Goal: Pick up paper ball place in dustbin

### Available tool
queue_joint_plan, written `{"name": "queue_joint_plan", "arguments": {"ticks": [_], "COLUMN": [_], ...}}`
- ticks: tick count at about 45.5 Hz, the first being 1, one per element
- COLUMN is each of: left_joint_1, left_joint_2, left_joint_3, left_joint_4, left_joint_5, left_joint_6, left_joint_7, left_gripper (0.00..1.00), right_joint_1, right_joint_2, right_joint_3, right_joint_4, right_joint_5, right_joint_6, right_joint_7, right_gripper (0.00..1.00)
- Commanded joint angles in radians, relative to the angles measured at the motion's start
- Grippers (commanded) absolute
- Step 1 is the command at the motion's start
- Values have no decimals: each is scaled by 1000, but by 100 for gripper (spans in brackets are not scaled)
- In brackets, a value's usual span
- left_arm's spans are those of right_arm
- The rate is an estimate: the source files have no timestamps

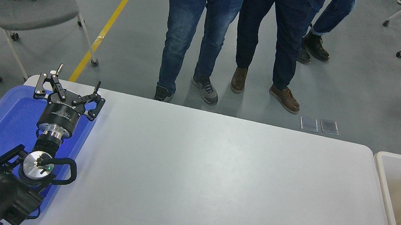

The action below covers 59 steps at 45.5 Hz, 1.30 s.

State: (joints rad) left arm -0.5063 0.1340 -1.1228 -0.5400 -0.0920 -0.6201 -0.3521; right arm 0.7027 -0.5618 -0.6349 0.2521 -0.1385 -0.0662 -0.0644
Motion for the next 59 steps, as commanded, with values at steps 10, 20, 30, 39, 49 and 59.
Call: {"name": "queue_joint_plan", "arguments": {"ticks": [10,20,30,39,49,59], "left_joint_1": [0,0,0,0,0,0], "left_joint_2": [-1,0,1,-1,0,-1], "left_joint_3": [0,0,0,0,0,0], "left_joint_4": [0,0,0,0,0,0], "left_joint_5": [0,0,0,0,0,0], "left_joint_6": [0,0,0,0,0,0], "left_joint_7": [-1,-1,-1,-1,-1,-1], "left_gripper": [100,100,100,100,100,100], "right_joint_1": [-34,-35,-35,-31,-28,-31], "right_joint_2": [23,25,25,23,17,-12], "right_joint_3": [24,24,24,26,101,440], "right_joint_4": [-19,-25,-25,-25,-16,16], "right_joint_5": [14,13,14,14,13,-3], "right_joint_6": [-56,-205,-208,-210,-207,-205], "right_joint_7": [0,1,1,1,1,8], "right_gripper": [0,90,97,97,99,100]}}
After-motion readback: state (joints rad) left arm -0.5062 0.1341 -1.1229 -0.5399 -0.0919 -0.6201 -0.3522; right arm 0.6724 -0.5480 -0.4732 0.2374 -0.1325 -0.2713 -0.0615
